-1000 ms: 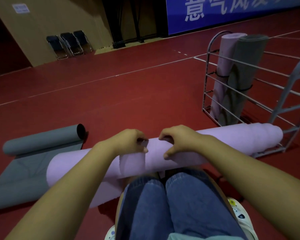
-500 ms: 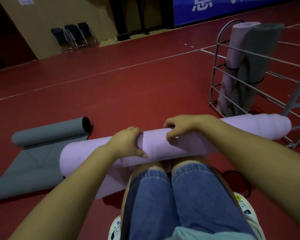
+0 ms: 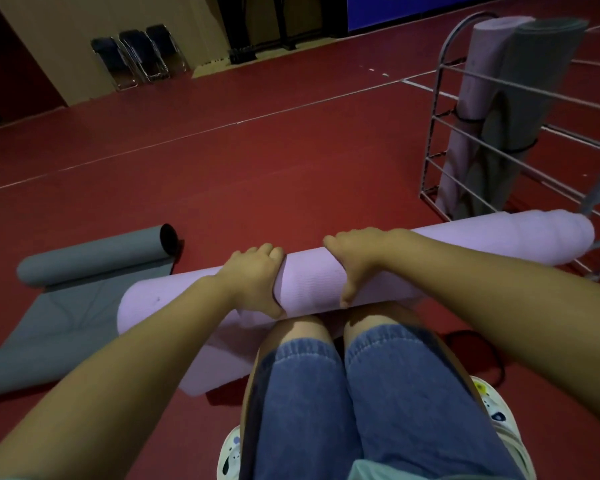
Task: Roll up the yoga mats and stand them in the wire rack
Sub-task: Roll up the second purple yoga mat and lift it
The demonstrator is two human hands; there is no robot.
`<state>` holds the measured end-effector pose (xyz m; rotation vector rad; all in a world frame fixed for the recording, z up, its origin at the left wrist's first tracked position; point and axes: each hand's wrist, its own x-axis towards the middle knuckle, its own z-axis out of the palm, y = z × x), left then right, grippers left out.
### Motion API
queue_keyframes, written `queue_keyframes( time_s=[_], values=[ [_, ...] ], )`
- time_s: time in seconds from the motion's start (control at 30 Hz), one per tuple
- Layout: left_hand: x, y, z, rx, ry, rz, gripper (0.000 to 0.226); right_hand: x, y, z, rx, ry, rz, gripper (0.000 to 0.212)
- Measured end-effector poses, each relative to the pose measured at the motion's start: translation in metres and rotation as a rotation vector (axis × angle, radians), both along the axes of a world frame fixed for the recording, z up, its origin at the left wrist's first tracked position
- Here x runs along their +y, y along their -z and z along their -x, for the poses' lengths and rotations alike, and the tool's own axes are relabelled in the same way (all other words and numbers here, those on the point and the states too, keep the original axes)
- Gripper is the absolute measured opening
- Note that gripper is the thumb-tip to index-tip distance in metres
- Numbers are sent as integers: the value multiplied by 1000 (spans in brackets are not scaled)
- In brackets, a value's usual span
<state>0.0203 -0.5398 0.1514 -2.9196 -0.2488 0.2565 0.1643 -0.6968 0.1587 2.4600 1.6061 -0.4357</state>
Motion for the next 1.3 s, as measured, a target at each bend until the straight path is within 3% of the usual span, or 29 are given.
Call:
queue_keyframes(
  time_s=[0.4,0.7,0.83,0.93,1.0,1.13,1.3],
  values=[
    [-34,-123,-9,-111,117,-139,96,-53,-105,-8,-158,-16,-219,90],
    [-90,-90,83,-52,262,-109,80,-125,-68,78,-87,-117,-138,81],
    [-84,-61,85,99,172,60,85,-121,-43,75,213,-42,-72,84],
    [-69,-50,77,146,95,251,90,-112,-39,64,347,-32,-145,97],
    [-62,-50,71,171,69,351,85,-106,-43,63,300,-66,-168,101],
    [-58,-53,59,228,47,430,84,-93,-41,80,137,-123,-269,79],
    [-52,-57,52,276,-11,526,86,-86,-35,72,263,-12,-347,67]
  ],
)
